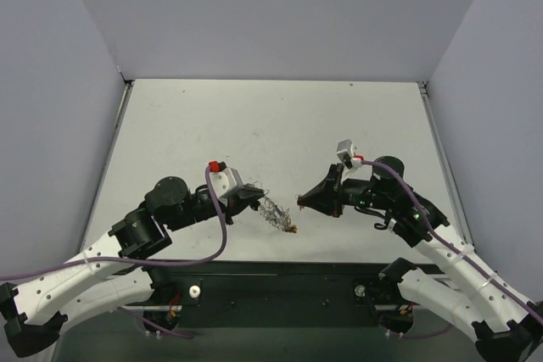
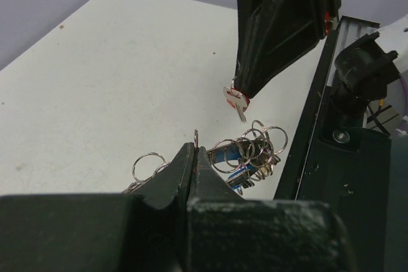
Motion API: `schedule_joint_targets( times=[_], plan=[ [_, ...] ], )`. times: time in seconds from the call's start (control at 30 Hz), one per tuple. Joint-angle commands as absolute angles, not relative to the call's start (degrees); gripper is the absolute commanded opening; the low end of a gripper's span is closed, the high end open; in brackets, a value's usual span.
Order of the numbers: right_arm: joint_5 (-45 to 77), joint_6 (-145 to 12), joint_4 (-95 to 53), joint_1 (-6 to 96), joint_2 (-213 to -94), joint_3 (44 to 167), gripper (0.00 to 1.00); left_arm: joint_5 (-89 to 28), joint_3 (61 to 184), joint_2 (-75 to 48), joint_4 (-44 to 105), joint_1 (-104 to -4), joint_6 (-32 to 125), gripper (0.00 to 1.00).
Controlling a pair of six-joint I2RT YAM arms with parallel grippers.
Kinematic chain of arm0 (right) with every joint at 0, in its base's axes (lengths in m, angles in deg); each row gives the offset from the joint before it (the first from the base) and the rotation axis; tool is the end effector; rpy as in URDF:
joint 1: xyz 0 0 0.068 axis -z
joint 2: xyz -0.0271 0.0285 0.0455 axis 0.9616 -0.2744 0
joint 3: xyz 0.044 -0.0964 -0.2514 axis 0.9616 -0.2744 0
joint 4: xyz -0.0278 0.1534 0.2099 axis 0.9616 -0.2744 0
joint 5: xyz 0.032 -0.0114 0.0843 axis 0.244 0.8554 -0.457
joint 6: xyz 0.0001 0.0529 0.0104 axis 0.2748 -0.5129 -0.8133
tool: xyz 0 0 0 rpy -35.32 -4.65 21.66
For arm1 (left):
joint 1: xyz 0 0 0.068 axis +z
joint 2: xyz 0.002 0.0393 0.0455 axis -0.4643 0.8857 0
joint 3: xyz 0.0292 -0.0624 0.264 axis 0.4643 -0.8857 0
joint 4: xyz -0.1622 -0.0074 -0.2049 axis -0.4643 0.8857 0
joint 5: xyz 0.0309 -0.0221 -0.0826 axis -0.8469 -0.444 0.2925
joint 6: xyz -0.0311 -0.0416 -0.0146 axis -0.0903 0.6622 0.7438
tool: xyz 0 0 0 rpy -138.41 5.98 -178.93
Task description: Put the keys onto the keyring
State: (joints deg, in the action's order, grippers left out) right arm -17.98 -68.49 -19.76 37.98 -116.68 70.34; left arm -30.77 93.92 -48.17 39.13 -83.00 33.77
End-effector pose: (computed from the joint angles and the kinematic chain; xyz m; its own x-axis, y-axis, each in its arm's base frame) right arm 0.1316 0.1254 0.3363 -0.1942 -0.0016 -0.9810 -0.9588 0.2118 0.1895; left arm 0.0936 -0.1445 0.3508 -0.0222 0.0670 -0.9975 0.8954 0.4452 0.0100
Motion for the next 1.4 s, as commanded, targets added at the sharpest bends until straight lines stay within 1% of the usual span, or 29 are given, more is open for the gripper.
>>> schedule_joint_targets(
  times=[0.0,0.2,0.43,0.77,0.87,1.0,1.37],
  plan=[
    [-33.74,-68.63,-18.23,40.23,-118.17,75.70,0.00,-22.68,98.71,-48.03,34.90,-82.86,31.05,0.00],
    [-41.92,-69.25,-17.44,40.50,-120.72,78.61,0.00,-20.22,98.98,-47.50,34.46,-82.86,29.65,0.00],
    [-46.86,-71.18,-15.08,40.68,-122.39,80.37,0.00,-13.90,100.38,-44.78,34.28,-82.95,28.68,0.00],
    [-42.48,-73.72,-12.70,40.77,-122.83,79.75,0.00,-11.60,101.61,-43.45,33.23,-83.65,28.68,0.00],
    [-40.55,-74.34,-11.82,40.77,-122.57,79.31,0.00,-11.86,101.17,-43.10,30.42,-83.65,30.61,0.00],
    [-39.74,-77.50,-7.26,40.77,-122.66,78.26,0.00,-11.69,101.17,-41.88,28.75,-83.57,32.46,0.00],
    [-38.96,-76.72,-8.03,39.98,-122.83,77.73,0.00,-14.14,101.17,-41.08,27.25,-83.57,33.68,0.00]
  ],
)
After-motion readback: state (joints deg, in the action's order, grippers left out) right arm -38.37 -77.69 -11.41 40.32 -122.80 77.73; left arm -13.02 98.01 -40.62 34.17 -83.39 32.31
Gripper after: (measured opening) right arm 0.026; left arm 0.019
